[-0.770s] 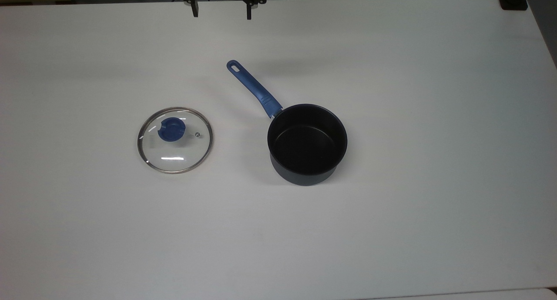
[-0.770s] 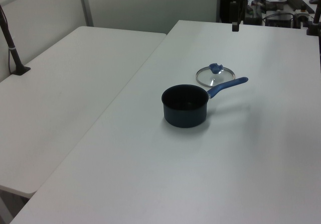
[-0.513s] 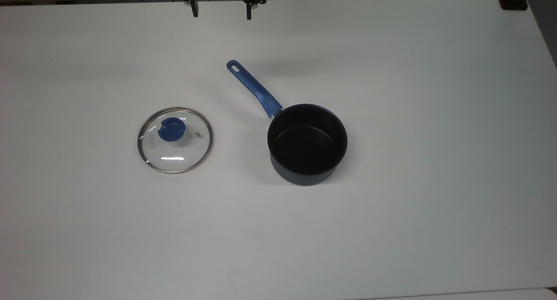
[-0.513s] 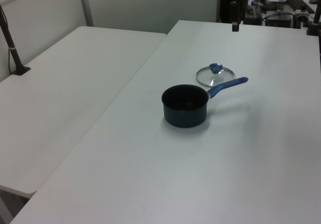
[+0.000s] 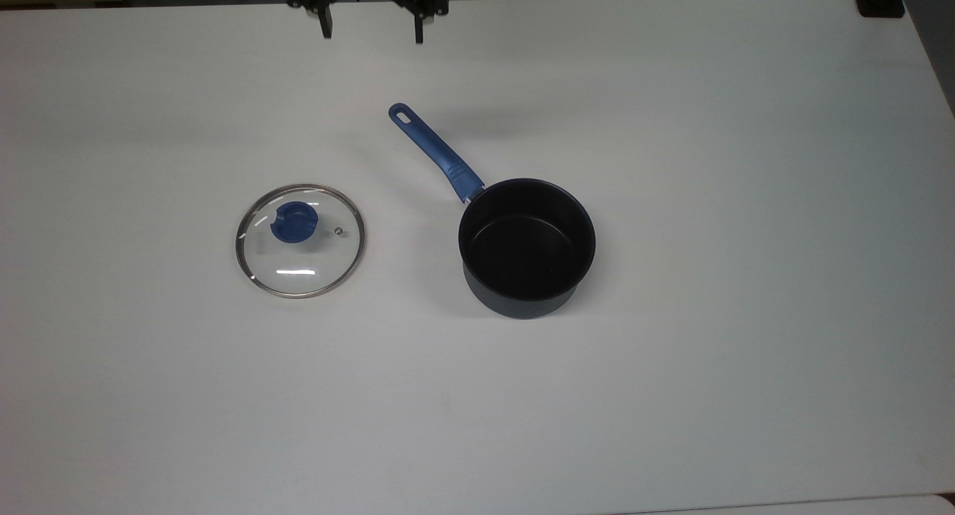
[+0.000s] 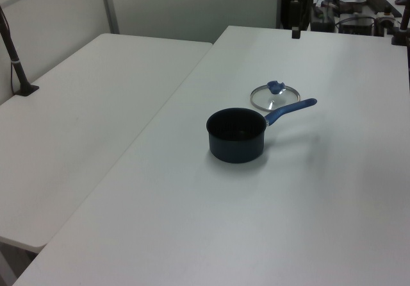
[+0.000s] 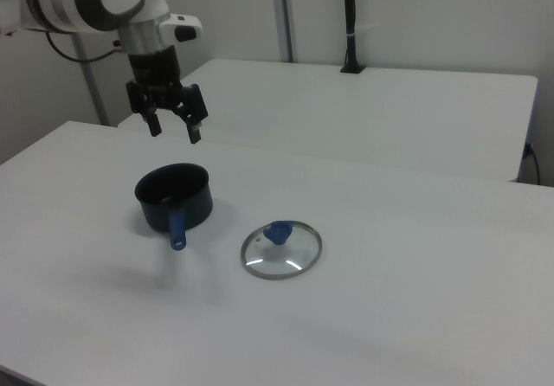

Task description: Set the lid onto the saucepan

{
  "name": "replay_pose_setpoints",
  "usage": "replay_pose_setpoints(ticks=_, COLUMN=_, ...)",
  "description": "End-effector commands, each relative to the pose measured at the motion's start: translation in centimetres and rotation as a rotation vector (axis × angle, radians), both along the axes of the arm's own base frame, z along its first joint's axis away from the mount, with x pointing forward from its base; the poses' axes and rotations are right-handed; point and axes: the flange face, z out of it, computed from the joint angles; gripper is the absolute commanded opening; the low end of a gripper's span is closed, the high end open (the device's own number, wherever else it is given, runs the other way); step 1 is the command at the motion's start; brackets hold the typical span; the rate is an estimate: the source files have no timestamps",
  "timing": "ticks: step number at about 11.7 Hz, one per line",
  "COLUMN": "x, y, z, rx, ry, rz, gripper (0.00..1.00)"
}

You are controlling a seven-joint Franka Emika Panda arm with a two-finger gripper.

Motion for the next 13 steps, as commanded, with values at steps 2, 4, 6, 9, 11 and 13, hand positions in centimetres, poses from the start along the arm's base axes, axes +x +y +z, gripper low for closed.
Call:
replay_pose_setpoints(ticks=2, x=4.8, y=-5.3, z=-6.8, rx=0.022, ry=-0.057, rz=-0.099, gripper=1.00)
replay_pose_setpoints(ticks=4, x=6.8, y=-8.6, z=-10.4, rx=0.012, ry=-0.090, rz=-0.141, gripper=1.00)
replay_pose_setpoints(ticks=6, x=7.6, y=-12.8, z=-13.9, rx=0.001, ry=-0.084, rz=-0.170, gripper=1.00)
replay_pose_setpoints(ticks=9, x=8.3, y=-16.4, z=-18.7, rx=-0.010, ry=-0.062, rz=-0.109, gripper=1.00)
replay_pose_setpoints(ticks=11, x=8.5, y=-16.4, z=-21.5, rx=-0.020, ry=-0.021, rz=-0.098, gripper=1.00)
replay_pose_setpoints(ticks=13, x=8.7, y=-15.4, z=-21.8, rx=-0.017, ry=-0.017, rz=-0.088, gripper=1.00)
